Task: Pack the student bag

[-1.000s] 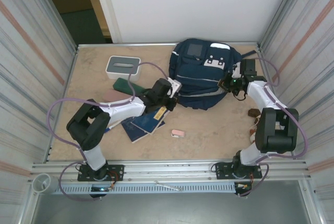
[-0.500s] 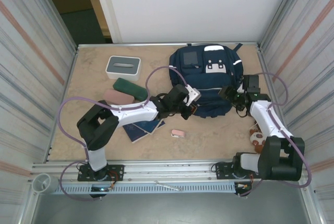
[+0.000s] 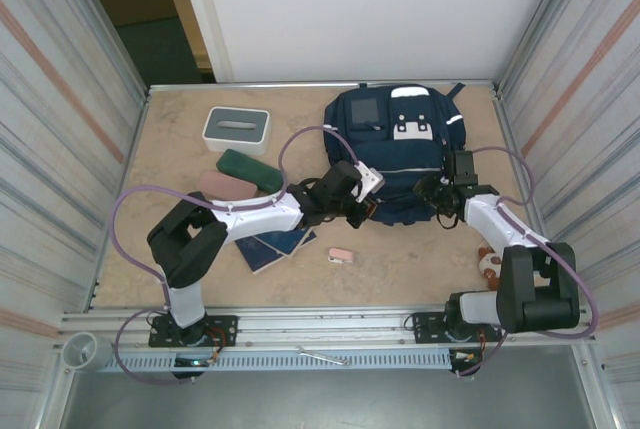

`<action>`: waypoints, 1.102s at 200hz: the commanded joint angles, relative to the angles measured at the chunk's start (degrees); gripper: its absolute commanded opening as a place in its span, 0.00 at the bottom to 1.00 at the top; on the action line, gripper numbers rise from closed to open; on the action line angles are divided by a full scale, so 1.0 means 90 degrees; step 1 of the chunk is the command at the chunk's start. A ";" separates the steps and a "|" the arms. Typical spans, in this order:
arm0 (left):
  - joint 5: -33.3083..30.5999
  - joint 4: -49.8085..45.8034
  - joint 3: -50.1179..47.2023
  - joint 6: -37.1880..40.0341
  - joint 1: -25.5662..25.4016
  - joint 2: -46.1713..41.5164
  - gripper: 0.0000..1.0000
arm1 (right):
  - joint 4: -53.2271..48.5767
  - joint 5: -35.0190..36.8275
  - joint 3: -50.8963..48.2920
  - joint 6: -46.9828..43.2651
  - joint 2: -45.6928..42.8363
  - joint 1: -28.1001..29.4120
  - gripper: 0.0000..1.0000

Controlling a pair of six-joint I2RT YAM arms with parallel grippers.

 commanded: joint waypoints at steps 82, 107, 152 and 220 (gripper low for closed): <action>-0.0608 -0.0017 -0.0723 0.0431 0.1128 -0.0499 0.00 | -0.0209 -0.1498 0.0237 -0.0997 -0.0761 -0.1210 0.00; -0.0495 0.0005 -0.0685 0.0323 0.1701 -0.0354 0.00 | -0.0279 -0.1859 0.0465 -0.1010 -0.0716 -0.1298 0.00; -0.0592 0.0061 -0.0148 0.0236 0.2214 0.0324 0.00 | -0.0237 -0.2678 0.0749 -0.0988 -0.0459 -0.1281 0.00; -0.1138 0.0191 0.0786 0.0074 0.2443 0.1169 0.00 | 0.0182 -0.3438 0.0913 -0.0470 -0.0347 -0.1087 0.00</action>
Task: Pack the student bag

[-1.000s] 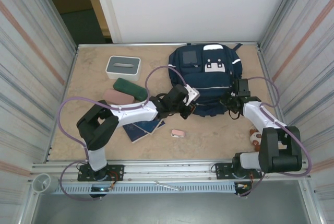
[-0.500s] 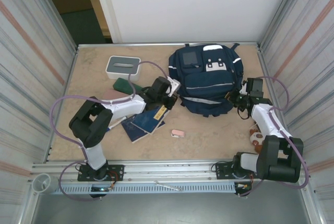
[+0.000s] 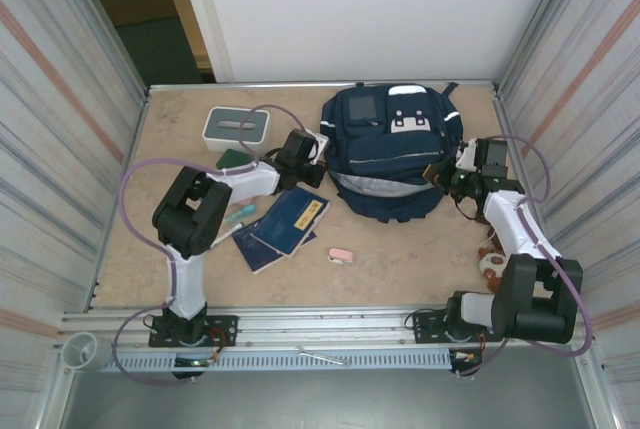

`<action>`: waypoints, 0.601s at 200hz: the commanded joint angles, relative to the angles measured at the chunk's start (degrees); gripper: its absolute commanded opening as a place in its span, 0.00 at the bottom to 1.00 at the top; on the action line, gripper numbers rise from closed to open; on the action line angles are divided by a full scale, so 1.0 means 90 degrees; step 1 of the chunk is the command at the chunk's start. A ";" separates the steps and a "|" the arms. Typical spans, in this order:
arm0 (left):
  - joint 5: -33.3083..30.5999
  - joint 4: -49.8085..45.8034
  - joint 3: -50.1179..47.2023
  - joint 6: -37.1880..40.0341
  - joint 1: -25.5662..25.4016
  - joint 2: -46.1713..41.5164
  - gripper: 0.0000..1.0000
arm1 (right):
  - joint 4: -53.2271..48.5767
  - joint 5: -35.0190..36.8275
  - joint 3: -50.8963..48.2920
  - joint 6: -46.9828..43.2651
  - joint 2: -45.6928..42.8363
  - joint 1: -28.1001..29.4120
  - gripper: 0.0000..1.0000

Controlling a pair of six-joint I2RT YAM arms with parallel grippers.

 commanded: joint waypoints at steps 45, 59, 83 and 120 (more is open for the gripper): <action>0.0346 0.0315 -0.0338 -0.0319 0.0177 -0.0820 0.39 | 0.0877 0.0424 0.0353 0.1265 -0.0198 0.0824 0.00; 0.0747 0.0569 -0.0873 -0.0310 0.0176 -0.1410 0.49 | 0.1171 0.0963 0.0321 0.1711 -0.0382 0.1141 0.00; 0.1259 0.1026 -0.1691 -0.0208 0.0176 -0.2319 0.65 | 0.1632 0.1757 0.0411 0.2114 -0.0589 0.1659 0.00; 0.2105 0.1157 -0.1969 0.0425 0.0143 -0.2914 0.80 | 0.1672 0.2301 0.0893 0.1937 -0.0415 0.2056 0.00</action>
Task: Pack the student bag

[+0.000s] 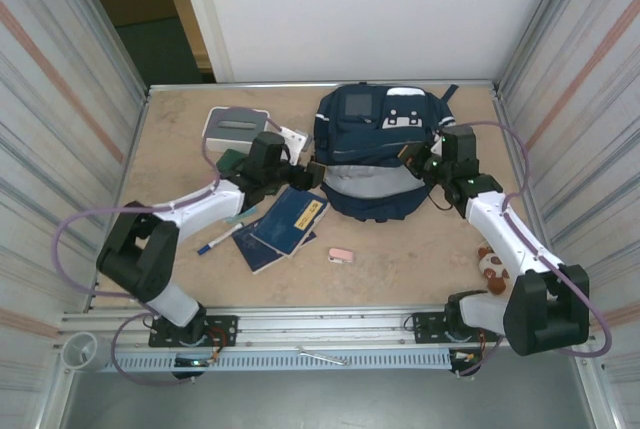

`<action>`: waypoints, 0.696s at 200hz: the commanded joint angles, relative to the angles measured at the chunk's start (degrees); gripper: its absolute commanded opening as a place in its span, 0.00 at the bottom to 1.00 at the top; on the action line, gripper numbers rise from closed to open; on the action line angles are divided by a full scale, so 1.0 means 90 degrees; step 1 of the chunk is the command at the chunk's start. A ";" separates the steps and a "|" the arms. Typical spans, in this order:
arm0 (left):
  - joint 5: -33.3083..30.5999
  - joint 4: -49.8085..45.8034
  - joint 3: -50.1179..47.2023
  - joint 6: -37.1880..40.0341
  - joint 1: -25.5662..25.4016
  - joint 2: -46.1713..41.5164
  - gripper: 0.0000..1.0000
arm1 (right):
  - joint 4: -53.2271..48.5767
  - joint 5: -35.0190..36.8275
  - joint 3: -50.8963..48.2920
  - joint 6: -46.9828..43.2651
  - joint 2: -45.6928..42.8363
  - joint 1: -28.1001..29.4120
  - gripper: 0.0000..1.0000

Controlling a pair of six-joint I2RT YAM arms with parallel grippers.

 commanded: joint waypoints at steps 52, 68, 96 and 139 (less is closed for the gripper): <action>0.0923 -0.0429 0.0807 0.2472 -0.0424 0.0028 0.93 | 0.0378 -0.0157 0.1175 -0.0110 0.0393 0.0188 0.00; 0.0970 -0.0609 0.1173 0.2829 -0.0428 0.0314 0.94 | 0.0228 -0.0344 0.1309 -0.0220 0.0487 0.0198 0.00; 0.1523 -0.1296 0.1992 0.3463 -0.0495 0.0884 0.95 | 0.0200 -0.0482 0.1324 -0.0250 0.0555 0.0193 0.00; 0.1965 -0.2162 0.3006 0.4201 -0.0503 0.1606 0.88 | -0.0010 -0.0667 0.1506 -0.0430 0.0646 0.0198 0.00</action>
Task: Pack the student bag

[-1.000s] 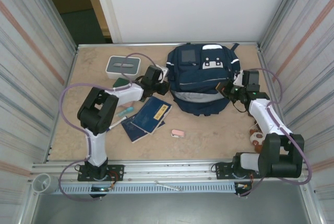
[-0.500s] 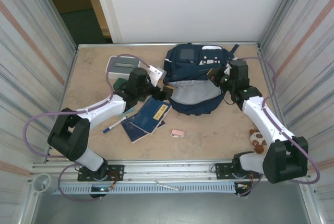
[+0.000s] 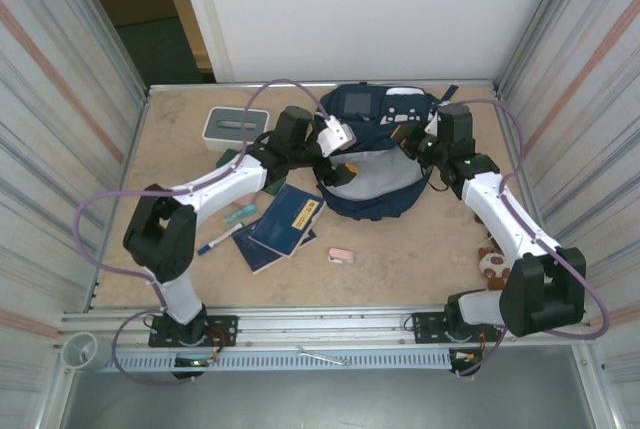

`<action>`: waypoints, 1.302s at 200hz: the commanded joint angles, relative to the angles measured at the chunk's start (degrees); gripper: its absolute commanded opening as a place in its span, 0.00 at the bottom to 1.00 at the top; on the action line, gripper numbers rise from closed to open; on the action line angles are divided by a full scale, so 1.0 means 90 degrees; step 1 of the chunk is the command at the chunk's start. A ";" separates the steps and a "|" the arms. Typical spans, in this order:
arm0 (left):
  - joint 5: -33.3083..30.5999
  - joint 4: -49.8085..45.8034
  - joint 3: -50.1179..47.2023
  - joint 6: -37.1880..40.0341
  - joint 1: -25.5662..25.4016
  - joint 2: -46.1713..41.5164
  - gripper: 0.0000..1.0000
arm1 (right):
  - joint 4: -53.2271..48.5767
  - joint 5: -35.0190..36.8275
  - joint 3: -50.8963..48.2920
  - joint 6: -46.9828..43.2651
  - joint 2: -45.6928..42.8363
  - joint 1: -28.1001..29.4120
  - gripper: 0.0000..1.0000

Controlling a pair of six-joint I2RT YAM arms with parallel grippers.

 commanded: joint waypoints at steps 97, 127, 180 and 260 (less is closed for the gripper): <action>-0.0538 -0.0561 0.1272 0.0869 -0.0036 0.0721 0.26 | -0.0385 -0.0148 0.0256 -0.0548 -0.0101 0.0028 0.00; -0.1387 0.1161 0.0609 0.0824 -0.0173 0.0367 0.20 | -0.0392 0.0193 -0.0341 -0.0335 -0.0426 0.0030 0.04; -0.1122 0.3433 0.0009 0.1359 -0.0233 0.0295 0.00 | -0.0837 0.0583 -0.0832 -0.1089 -0.0974 0.0131 0.28; 0.1486 0.3815 -0.0251 0.1142 0.0580 0.0247 0.00 | -0.1380 0.2582 -0.0808 -0.4427 -0.2048 0.0948 0.84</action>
